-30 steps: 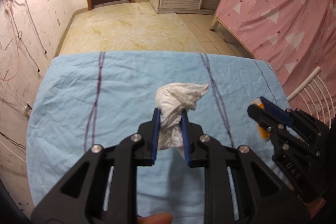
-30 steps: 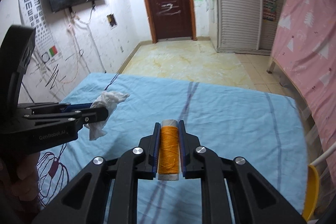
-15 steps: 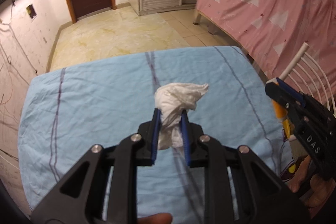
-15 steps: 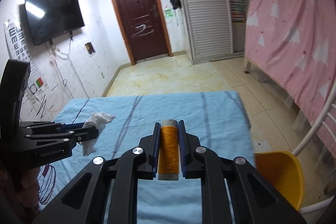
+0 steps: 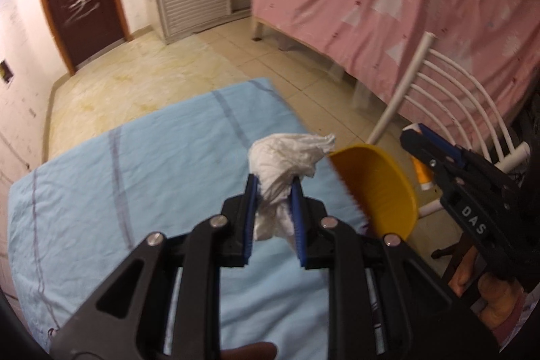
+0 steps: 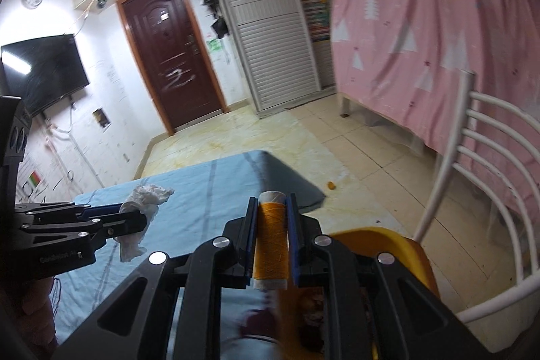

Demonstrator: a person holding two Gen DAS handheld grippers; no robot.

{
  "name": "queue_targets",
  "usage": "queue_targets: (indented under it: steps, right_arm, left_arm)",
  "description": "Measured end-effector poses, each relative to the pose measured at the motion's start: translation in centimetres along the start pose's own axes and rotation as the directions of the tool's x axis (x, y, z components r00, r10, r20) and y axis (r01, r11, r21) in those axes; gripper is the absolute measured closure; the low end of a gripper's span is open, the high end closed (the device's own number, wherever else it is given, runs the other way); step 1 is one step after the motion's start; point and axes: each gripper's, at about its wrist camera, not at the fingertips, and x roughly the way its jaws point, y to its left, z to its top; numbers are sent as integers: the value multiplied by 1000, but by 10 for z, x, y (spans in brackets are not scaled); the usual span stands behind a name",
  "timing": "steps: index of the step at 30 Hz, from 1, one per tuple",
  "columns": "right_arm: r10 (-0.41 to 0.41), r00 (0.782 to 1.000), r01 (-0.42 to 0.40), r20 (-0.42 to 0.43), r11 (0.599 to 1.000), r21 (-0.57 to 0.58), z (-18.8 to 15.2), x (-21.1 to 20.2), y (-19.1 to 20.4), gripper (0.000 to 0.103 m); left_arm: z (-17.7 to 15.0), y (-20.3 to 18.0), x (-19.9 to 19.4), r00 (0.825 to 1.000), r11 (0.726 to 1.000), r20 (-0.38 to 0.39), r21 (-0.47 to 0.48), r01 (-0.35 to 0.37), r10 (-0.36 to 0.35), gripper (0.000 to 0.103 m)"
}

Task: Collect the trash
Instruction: 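Carry the tissue and thread spool to the yellow bin with both tools, then open both tools over the yellow bin to drop the tissue and spool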

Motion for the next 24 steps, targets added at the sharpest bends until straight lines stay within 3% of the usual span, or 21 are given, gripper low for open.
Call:
queue_targets:
  steps: [13,15,16,17,19,24]
  right_arm:
    - [-30,1000,30,-1,995,91,-13,1,-59,93]
    - [-32,999,33,-13,995,97,-15,5,-63,93]
    - [-42,999,43,-19,995,86,-17,7,-62,92]
    - [-55,998,56,-26,996,74,-19,9,-62,92]
    - [-51,998,54,-38,996,74,-20,13,-64,92]
    - [-38,998,44,-55,994,101,-24,19,-71,84]
  left_arm:
    - [14,-85,34,998,994,-32,93,64,-61,85]
    - [17,-90,42,996,993,-38,87,80,-77,81]
    - [18,-93,45,996,993,-40,83,85,-82,74]
    - [18,-94,48,995,993,-40,77,93,-90,59]
    - [19,-92,51,995,993,-40,71,96,-94,47]
    - [17,-88,58,996,995,-47,55,81,-79,47]
